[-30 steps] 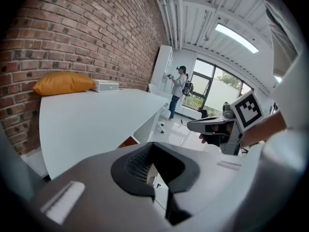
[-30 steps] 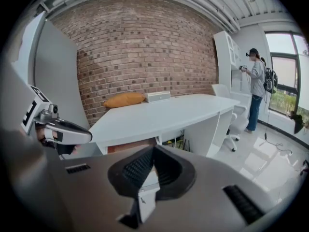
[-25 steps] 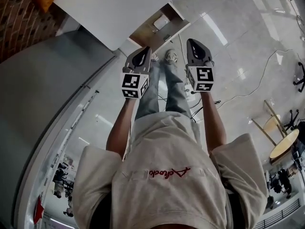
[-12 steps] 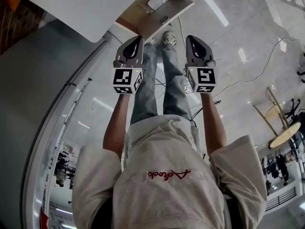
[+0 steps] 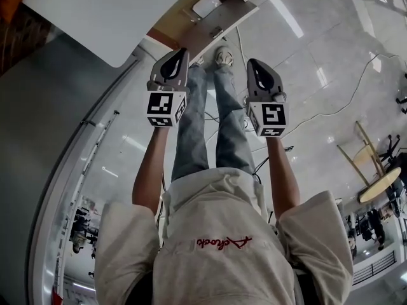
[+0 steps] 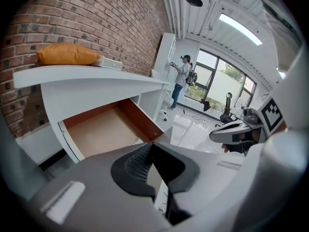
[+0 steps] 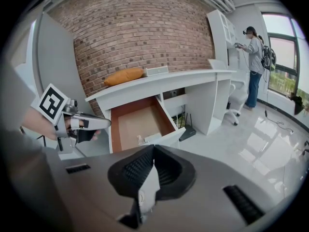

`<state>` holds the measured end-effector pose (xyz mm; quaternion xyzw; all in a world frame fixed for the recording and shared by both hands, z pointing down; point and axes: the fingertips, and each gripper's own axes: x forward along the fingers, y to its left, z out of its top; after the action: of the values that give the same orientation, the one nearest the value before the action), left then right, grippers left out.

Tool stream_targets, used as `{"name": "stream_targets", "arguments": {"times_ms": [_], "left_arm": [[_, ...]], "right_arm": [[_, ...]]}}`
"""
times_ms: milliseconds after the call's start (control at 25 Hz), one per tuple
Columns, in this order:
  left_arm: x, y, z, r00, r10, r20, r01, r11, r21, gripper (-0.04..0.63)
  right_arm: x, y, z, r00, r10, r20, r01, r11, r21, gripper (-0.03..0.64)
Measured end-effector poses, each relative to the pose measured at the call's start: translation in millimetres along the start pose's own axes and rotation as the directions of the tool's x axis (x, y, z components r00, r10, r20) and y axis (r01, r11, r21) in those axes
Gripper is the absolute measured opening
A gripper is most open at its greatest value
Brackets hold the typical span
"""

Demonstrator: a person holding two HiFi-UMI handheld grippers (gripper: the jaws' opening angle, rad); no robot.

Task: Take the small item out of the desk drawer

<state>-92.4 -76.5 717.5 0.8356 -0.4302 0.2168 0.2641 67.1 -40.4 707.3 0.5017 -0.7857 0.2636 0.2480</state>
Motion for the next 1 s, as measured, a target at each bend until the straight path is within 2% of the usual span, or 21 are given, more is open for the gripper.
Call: {"name": "stream_targets", "arguments": {"times_ms": [320, 760, 880, 1000], "left_arm": [[48.9, 9.6, 30.1, 1.000, -0.022, 0.022, 0.021, 0.999, 0.039, 0.009], [106.4, 15.0, 29.7, 0.999, -0.035, -0.035, 0.038, 0.995, 0.091, 0.009], [122.2, 14.4, 30.7, 0.996, -0.058, -0.069, 0.066, 0.989, 0.131, 0.009], [138.2, 19.2, 16.8, 0.986, -0.060, -0.154, 0.089, 0.978, 0.188, 0.009]], "right_arm": [[6.5, -4.7, -1.2, 1.000, 0.003, 0.005, -0.003, 1.000, 0.012, 0.012], [9.1, -4.2, -1.1, 1.000, 0.009, 0.013, -0.010, 0.999, 0.045, 0.012], [8.7, -6.4, -1.9, 1.000, 0.011, 0.012, -0.012, 0.999, 0.046, 0.012], [8.8, -7.5, -4.6, 1.000, 0.013, 0.006, -0.013, 0.999, 0.048, 0.012]]}}
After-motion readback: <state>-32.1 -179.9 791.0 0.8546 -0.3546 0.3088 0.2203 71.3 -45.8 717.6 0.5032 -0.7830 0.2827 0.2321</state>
